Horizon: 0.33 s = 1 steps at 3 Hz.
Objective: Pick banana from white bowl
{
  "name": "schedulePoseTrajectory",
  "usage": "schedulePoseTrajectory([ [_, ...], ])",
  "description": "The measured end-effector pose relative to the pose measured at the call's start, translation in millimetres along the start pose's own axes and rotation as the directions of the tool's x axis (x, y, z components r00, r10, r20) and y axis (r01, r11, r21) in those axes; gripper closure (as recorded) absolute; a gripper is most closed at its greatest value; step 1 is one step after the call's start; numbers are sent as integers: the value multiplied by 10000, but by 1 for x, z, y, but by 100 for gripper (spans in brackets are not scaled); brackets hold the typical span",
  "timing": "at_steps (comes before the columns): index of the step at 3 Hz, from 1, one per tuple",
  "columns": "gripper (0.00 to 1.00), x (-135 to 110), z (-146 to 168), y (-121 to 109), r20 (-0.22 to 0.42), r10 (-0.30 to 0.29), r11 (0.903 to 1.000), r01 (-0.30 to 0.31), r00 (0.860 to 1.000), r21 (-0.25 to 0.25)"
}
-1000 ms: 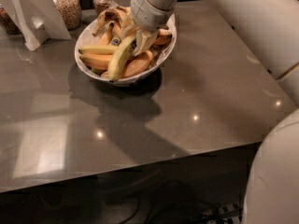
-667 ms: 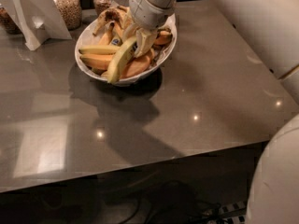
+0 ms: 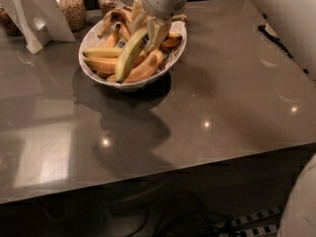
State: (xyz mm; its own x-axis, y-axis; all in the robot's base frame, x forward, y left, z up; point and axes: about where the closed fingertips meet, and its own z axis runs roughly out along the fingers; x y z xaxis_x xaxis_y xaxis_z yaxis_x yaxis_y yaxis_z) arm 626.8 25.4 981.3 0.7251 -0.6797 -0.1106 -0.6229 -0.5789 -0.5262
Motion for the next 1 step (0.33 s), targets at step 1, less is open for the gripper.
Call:
schedulePoseTrajectory([
  [1, 100, -6, -22, 13, 865, 199, 9983, -245, 9961, 520],
])
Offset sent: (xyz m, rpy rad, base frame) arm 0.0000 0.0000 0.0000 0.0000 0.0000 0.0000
